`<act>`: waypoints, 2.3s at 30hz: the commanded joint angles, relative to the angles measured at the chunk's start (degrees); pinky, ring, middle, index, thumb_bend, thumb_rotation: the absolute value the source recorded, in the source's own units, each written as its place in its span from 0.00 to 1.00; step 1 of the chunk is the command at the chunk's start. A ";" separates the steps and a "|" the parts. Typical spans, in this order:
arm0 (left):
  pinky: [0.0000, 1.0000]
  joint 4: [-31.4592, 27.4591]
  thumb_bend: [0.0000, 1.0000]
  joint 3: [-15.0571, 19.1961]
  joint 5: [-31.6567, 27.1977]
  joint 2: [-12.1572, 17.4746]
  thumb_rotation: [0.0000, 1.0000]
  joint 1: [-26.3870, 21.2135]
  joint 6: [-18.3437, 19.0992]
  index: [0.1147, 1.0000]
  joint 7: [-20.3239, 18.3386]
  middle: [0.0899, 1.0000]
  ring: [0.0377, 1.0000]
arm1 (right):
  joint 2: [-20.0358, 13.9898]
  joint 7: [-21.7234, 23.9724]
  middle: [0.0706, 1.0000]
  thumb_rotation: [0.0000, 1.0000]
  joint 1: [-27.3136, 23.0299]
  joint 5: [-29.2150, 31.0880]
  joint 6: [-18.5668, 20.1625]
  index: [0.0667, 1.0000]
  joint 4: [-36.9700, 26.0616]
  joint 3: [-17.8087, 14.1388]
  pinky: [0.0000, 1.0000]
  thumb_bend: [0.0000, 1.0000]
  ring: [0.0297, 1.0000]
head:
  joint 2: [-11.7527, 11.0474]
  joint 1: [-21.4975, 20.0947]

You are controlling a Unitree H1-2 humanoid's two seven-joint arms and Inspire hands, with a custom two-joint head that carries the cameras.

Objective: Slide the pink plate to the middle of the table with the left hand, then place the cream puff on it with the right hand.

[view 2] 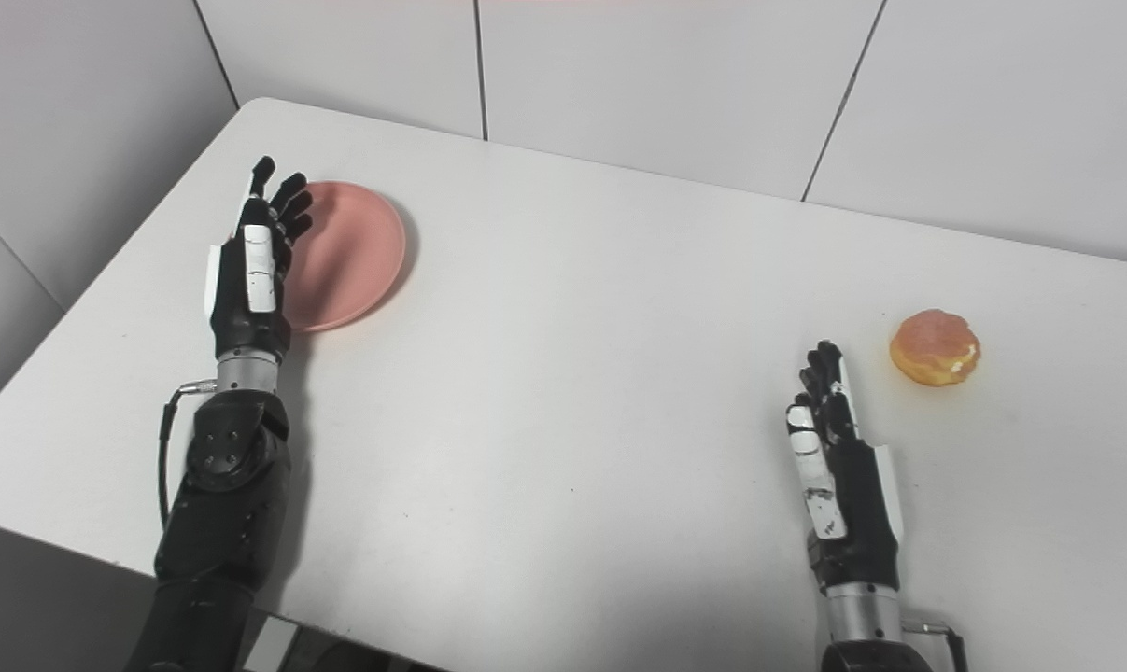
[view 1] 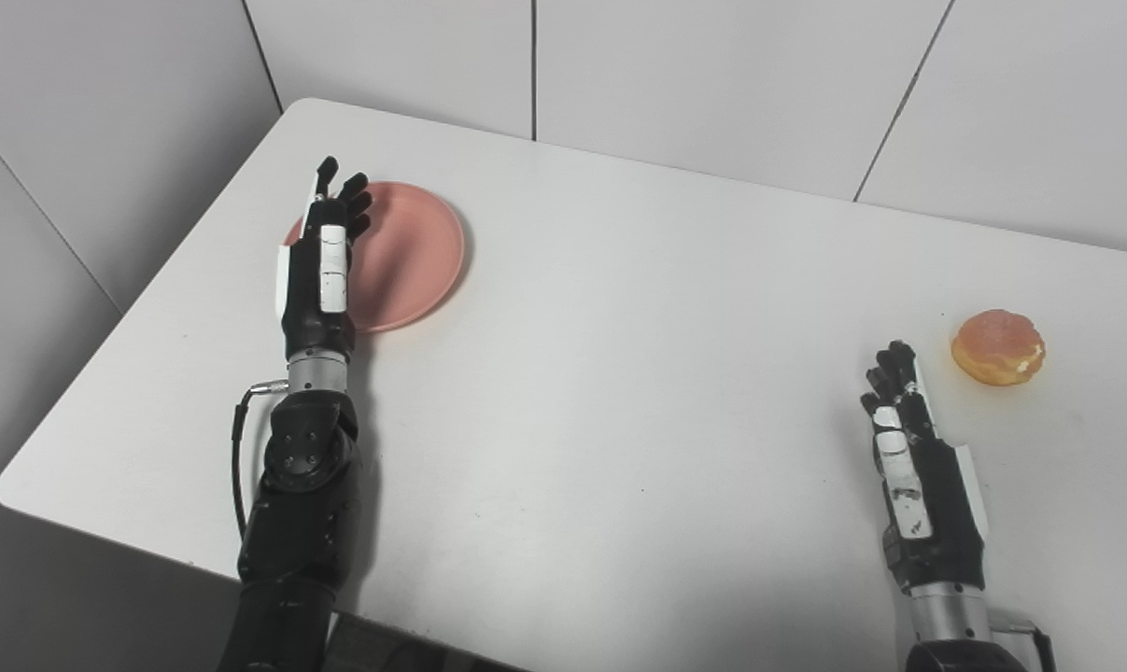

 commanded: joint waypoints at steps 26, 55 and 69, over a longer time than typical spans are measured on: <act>0.65 21.54 1.00 6.97 -3.20 13.92 1.00 -10.83 -11.43 0.67 4.80 0.66 0.66 | -0.92 1.45 1.00 0.87 0.76 0.80 -2.81 1.00 0.02 -0.06 1.00 0.59 1.00 | 0.16 0.09; 0.81 26.70 0.94 -0.10 -6.49 10.32 1.00 -10.75 -7.43 0.74 -2.91 0.73 0.76 | -0.53 1.23 1.00 0.84 0.63 1.71 -1.65 1.00 -0.82 -0.35 1.00 0.61 0.99 | 0.85 -0.32; 0.72 24.60 0.95 -2.32 -5.80 9.29 1.00 -9.59 -5.27 0.71 -3.59 0.72 0.73 | -0.60 0.99 0.98 0.84 0.86 1.75 -1.07 1.00 -1.46 -0.49 1.00 0.61 0.98 | 1.24 -0.33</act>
